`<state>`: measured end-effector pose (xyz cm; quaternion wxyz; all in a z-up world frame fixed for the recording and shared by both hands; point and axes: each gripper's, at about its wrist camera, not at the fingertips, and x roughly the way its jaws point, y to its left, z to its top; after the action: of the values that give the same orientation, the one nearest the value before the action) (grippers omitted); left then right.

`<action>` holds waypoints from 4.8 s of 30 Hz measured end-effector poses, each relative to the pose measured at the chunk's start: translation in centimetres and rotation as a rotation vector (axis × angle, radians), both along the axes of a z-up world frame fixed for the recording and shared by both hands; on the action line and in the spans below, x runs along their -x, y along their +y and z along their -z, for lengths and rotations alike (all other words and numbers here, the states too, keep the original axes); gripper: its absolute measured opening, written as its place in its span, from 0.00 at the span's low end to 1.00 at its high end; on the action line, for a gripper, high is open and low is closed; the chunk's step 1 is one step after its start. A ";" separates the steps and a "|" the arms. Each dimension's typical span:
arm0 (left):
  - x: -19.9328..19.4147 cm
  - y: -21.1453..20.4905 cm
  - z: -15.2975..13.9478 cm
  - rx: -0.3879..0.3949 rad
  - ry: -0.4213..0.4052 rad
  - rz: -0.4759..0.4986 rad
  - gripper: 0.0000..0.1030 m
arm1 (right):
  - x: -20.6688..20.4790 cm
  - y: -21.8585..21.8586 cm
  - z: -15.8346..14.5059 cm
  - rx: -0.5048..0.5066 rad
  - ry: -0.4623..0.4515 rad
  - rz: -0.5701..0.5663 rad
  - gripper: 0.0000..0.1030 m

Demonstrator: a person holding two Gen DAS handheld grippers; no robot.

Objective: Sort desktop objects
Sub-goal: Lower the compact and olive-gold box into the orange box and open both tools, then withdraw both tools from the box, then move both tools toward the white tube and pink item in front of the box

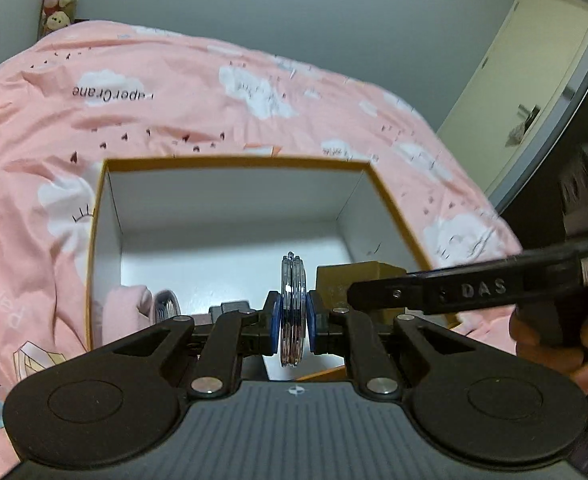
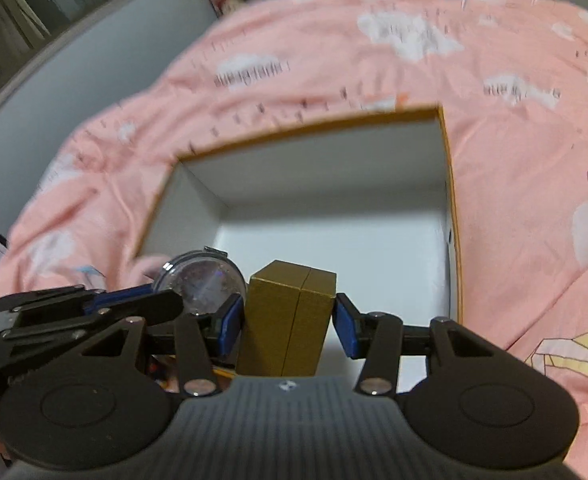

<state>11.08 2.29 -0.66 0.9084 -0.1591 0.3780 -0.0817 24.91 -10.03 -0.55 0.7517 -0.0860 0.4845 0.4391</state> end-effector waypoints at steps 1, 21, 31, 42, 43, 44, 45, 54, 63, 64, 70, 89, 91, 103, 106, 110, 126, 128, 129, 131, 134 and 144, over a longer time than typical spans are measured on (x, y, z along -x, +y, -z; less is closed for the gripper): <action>-0.1 -0.2 0.4 -0.012 0.006 0.008 0.14 | -0.4 0.4 0.5 0.022 0.018 -0.010 0.50; -2.7 -1.8 3.6 -0.078 0.187 0.022 0.15 | -3.7 4.2 5.1 0.225 0.209 -0.055 0.47; -3.0 -2.3 4.1 -0.084 0.203 0.027 0.15 | -4.2 5.8 4.7 0.317 0.279 -0.125 0.47; -2.3 -1.6 3.9 -0.054 0.180 0.037 0.16 | -4.6 6.7 6.1 0.299 0.332 -0.083 0.48; -2.2 -1.5 3.7 -0.052 0.175 0.040 0.16 | -4.6 6.9 6.2 0.299 0.332 -0.083 0.48; -2.1 -1.4 3.6 -0.050 0.172 0.042 0.17 | -4.6 6.9 6.3 0.296 0.335 -0.082 0.48; -2.0 -1.3 3.5 -0.050 0.170 0.042 0.17 | -4.7 6.8 6.3 0.293 0.339 -0.079 0.48; 1.1 0.6 1.5 -0.054 0.111 0.030 0.19 | -5.1 6.0 6.0 0.243 0.361 -0.051 0.48; 3.4 1.8 1.0 -0.042 0.111 -0.009 0.20 | -4.4 5.2 6.6 0.240 0.384 -0.065 0.30; 3.6 1.9 1.1 -0.038 0.114 -0.011 0.20 | -4.3 5.1 6.7 0.242 0.376 -0.058 0.27; 4.2 2.1 1.2 -0.021 0.117 -0.019 0.20 | -4.3 4.7 6.8 0.227 0.382 -0.052 0.24; 6.3 0.5 0.1 -0.026 0.043 0.038 0.27 | 3.3 2.0 0.6 0.133 -0.186 -0.198 0.39; 6.5 0.2 0.1 -0.053 0.035 0.037 0.27 | 5.2 1.4 -0.2 0.111 -0.272 -0.228 0.40; 8.5 -0.5 1.0 -0.131 0.036 0.068 0.27 | 13.3 -2.8 1.4 -0.026 -0.359 -0.177 0.56; 8.8 -0.8 1.8 -0.138 0.078 0.083 0.27 | 14.1 -3.4 2.7 -0.008 -0.341 -0.138 0.56; 9.1 -1.1 2.6 -0.155 0.115 0.091 0.27 | 15.1 -3.7 4.6 0.086 -0.350 -0.097 0.56; 10.3 -2.9 6.0 -0.183 0.291 0.197 0.30 | 16.4 -4.8 7.8 0.151 -0.255 -0.127 0.50; 10.0 -2.4 6.3 -0.183 0.318 0.155 0.30 | 16.9 -4.1 8.1 0.160 -0.259 -0.162 0.49; 9.9 -2.1 6.4 -0.183 0.328 0.131 0.30 | 17.0 -3.8 8.2 0.166 -0.259 -0.179 0.49; 9.9 -1.6 6.5 -0.191 0.337 0.080 0.30 | 17.0 -3.0 8.7 0.186 -0.248 -0.207 0.49; 9.8 -1.2 6.5 -0.186 0.345 0.053 0.30 | 16.8 -1.8 9.5 0.213 -0.227 -0.234 0.49; 10.0 0.6 6.1 -0.143 0.308 -0.050 0.30 | 17.4 0.9 11.6 0.305 -0.289 -0.273 0.47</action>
<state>1.11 2.86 -6.74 0.8504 -0.1142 0.5135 -0.0066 7.53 -9.09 -12.12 0.7252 -0.3252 0.4164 0.4416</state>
